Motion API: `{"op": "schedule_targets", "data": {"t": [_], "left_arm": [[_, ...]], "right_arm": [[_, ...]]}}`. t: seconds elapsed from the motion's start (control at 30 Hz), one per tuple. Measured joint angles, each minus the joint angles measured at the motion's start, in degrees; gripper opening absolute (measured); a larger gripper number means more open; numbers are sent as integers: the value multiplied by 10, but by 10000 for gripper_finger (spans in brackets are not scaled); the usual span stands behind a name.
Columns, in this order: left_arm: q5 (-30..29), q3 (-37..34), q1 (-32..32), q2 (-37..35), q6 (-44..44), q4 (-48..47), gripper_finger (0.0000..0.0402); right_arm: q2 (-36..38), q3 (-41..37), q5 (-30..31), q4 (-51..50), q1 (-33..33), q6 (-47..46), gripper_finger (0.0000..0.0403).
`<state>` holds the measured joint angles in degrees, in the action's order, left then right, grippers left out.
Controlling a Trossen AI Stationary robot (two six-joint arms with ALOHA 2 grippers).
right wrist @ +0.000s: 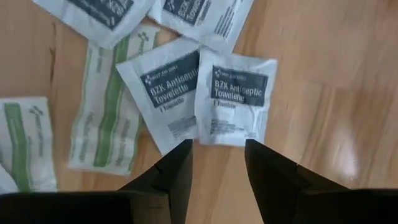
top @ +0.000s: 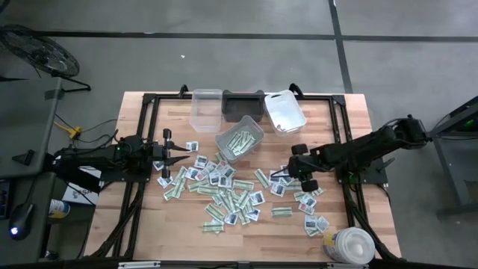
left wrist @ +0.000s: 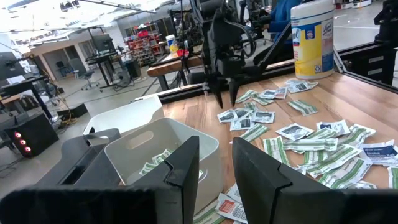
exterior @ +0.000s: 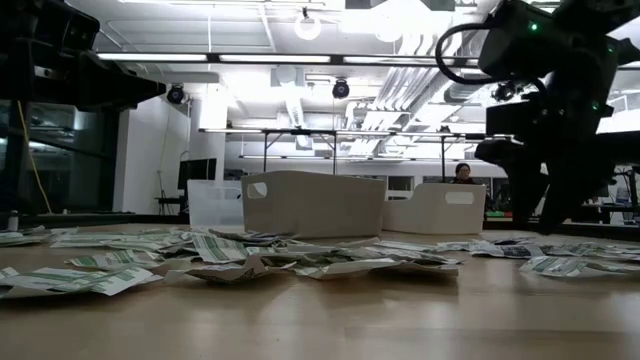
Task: Pick & Place First Aid Supplies
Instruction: Put the towelette pack into the black bin
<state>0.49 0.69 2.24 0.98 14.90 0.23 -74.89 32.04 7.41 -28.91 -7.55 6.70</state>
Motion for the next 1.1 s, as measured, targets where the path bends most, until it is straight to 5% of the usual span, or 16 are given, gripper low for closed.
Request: {"op": "schedule_targets", "data": {"t": [0.9,1.1], "left_arm": [[0,0,0,0,0,0,96],[0,0,0,0,0,0,96]], "right_arm": [[-21,-12,-4,43,1,58,138],[-21,-12,-5,43,1,53,104]]}}
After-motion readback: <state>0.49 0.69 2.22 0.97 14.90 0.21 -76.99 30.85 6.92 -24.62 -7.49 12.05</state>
